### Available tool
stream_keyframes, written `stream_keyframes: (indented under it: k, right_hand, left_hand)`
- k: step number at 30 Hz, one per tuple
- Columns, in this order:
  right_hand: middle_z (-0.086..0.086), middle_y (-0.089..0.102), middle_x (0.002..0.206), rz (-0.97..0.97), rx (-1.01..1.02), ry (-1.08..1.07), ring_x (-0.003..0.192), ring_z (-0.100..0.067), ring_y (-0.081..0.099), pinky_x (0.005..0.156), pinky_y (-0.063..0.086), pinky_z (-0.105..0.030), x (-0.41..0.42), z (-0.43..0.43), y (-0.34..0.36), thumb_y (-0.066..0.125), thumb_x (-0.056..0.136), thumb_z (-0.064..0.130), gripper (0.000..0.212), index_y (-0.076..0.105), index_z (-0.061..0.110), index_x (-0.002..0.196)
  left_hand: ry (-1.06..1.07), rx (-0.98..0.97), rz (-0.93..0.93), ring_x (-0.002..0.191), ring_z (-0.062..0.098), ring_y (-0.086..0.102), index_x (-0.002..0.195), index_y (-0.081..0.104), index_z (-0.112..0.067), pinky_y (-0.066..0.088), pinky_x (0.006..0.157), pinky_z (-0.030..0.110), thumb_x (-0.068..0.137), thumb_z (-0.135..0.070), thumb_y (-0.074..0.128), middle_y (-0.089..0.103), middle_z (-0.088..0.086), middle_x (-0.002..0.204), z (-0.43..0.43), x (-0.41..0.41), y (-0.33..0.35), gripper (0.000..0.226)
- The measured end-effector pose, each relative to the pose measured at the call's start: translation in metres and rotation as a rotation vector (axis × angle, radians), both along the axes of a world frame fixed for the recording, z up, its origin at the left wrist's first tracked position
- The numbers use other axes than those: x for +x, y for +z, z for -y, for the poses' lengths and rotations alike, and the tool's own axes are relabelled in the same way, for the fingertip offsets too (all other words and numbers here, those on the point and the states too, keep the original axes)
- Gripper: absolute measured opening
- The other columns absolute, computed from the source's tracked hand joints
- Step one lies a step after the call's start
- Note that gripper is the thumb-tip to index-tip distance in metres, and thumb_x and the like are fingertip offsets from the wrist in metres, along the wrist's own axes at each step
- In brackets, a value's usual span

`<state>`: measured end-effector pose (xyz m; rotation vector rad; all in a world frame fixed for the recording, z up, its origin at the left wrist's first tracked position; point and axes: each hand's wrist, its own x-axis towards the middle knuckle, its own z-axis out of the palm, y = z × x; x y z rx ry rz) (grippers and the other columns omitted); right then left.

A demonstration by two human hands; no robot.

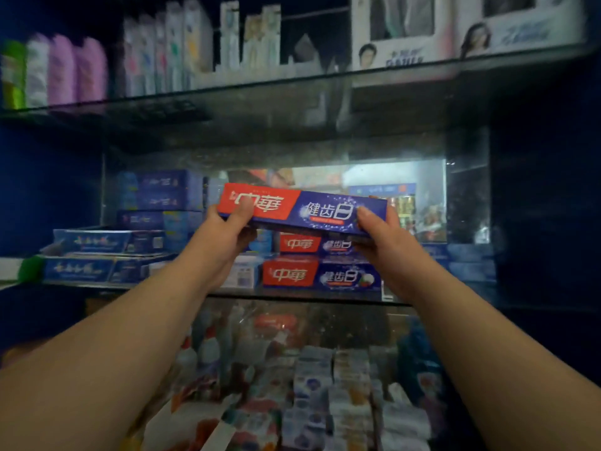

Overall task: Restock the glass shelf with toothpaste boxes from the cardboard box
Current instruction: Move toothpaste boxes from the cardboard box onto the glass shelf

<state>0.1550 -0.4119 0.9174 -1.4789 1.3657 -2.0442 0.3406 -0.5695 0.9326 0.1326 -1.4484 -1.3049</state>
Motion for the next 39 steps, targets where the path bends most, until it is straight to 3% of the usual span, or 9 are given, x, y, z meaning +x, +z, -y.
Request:
stream_keyframes:
  k: [3,12,16,21,24,28,33,36,39]
  right_hand:
    - [-0.008,0.066,0.119,-0.061,0.089,-0.06,0.093,-0.022,0.072,0.081,0.056,-0.047,-0.027,-0.003,0.004,0.058,0.09,0.046,0.048,0.039,0.029,0.13]
    - [-0.006,0.044,0.146,-0.091,0.281,-0.224,0.114,-0.028,0.06,0.094,0.05,-0.055,-0.079,0.035,0.008,0.056,0.09,0.046,0.062,0.019,0.06,0.137]
    - [-0.006,0.028,0.156,-0.061,0.359,-0.249,0.132,-0.034,0.043,0.101,0.044,-0.053,-0.088,0.06,0.008,0.057,0.09,0.048,0.074,0.006,0.054,0.144]
    - [-0.008,0.059,0.102,-0.009,0.454,-0.209,0.092,-0.033,0.068,0.078,0.058,-0.047,-0.091,0.073,0.005,0.056,0.095,0.012,0.078,0.008,0.041,0.149]
    - [-0.014,0.061,0.101,0.009,0.469,-0.23,0.086,-0.034,0.067,0.081,0.057,-0.05,-0.092,0.071,0.007,0.051,0.095,0.003,0.077,0.011,0.041,0.149]
    - [-0.015,0.059,0.11,0.033,0.438,-0.292,0.085,-0.034,0.065,0.086,0.054,-0.056,-0.089,0.07,0.006,0.049,0.093,0.003,0.074,0.015,0.038,0.149]
    - [-0.01,0.035,0.15,-0.349,0.481,-0.539,0.092,-0.021,0.058,0.073,0.052,-0.037,-0.065,0.06,0.008,0.048,0.096,0.019,0.069,0.008,0.03,0.152]
    - [0.002,0.011,0.161,-0.731,0.439,-0.726,0.142,-0.025,0.028,0.117,0.019,-0.052,-0.038,0.063,0.01,0.048,0.093,0.019,0.071,0.01,0.026,0.152]
    - [0.004,0.012,0.161,-0.859,0.346,-0.682,0.148,-0.019,0.011,0.121,0.004,-0.048,0.001,0.067,0.007,0.048,0.094,0.019,0.067,0.015,0.025,0.152]
  left_hand:
    - [0.007,-0.055,0.128,0.101,0.016,0.06,0.103,0.054,-0.022,0.046,0.094,0.035,0.092,-0.029,0.058,0.065,-0.003,0.1,0.014,-0.028,0.007,0.014]
    - [0.029,-0.039,0.432,0.087,0.009,0.064,0.118,0.052,-0.023,0.048,0.059,0.023,0.088,-0.02,0.065,0.067,-0.001,0.105,0.056,-0.077,0.011,0.033]
    - [0.073,-0.079,0.518,0.096,0.013,0.062,0.128,0.047,-0.027,0.051,0.086,0.037,0.086,-0.021,0.068,0.066,-0.001,0.109,0.081,-0.089,0.018,0.047]
    - [0.049,0.051,0.681,0.107,0.029,0.061,0.149,0.025,-0.016,0.05,0.096,0.048,0.086,-0.009,0.067,0.056,0.013,0.128,0.095,-0.099,0.011,0.076]
    - [0.064,0.058,0.703,0.101,0.028,0.063,0.144,0.036,-0.011,0.05,0.096,0.046,0.088,-0.01,0.064,0.063,0.009,0.107,0.097,-0.103,0.009,0.062]
    - [0.069,0.083,0.682,0.103,0.026,0.061,0.15,0.023,-0.019,0.054,0.084,0.041,0.088,-0.008,0.063,0.053,0.015,0.132,0.092,-0.101,0.011,0.075]
    - [0.175,0.019,0.621,0.073,0.008,0.049,0.151,0.024,-0.021,0.046,0.059,0.024,0.094,-0.014,0.057,0.042,0.007,0.145,0.074,-0.093,0.012,0.066]
    - [0.241,-0.065,0.602,0.095,0.012,0.051,0.15,0.026,-0.021,0.048,0.07,0.026,0.094,-0.022,0.057,0.04,0.004,0.148,0.07,-0.084,0.008,0.064]
    - [0.302,-0.162,0.594,0.114,0.014,0.048,0.149,0.028,-0.022,0.043,0.08,0.027,0.093,-0.024,0.057,0.038,0.001,0.15,0.059,-0.067,0.002,0.063]
